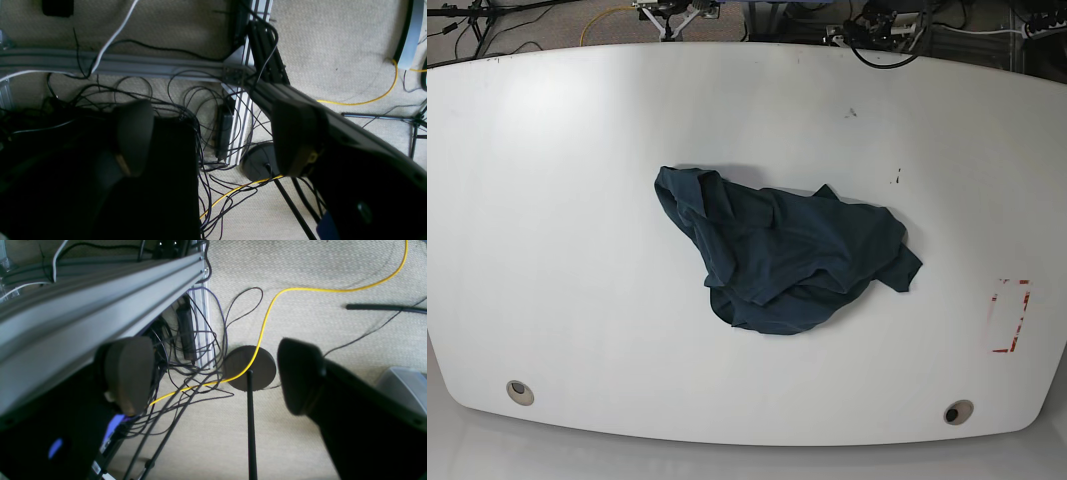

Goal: Fold the T-shirt properly

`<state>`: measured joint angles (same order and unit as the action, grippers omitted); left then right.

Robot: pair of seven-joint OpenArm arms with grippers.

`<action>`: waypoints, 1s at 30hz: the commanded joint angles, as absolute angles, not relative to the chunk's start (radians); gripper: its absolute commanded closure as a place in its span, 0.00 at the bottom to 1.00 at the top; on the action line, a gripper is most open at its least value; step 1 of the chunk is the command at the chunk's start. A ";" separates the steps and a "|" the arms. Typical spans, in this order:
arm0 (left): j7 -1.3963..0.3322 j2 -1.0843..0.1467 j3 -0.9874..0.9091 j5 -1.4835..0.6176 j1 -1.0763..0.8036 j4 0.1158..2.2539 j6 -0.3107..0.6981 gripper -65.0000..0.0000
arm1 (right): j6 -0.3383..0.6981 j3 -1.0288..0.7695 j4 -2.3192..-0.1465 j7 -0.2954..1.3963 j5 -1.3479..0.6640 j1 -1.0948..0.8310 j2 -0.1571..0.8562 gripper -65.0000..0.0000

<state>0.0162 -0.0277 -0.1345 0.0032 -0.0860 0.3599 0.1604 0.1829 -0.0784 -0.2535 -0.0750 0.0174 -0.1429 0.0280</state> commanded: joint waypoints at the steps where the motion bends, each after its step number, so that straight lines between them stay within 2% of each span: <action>1: 0.023 -0.030 -0.129 0.000 -0.097 0.373 0.167 0.21 | 0.184 -0.075 -0.258 -0.075 0.010 -0.151 0.029 0.14; 17: 0.018 -0.032 -0.143 -0.001 -0.125 0.494 0.169 0.22 | 0.184 -0.076 -0.296 -0.078 0.009 -0.163 0.031 0.15; 30: 0.020 -0.040 -0.140 -0.004 -0.128 0.482 0.172 0.22 | 0.186 -0.072 -0.296 -0.074 0.005 -0.164 0.029 0.15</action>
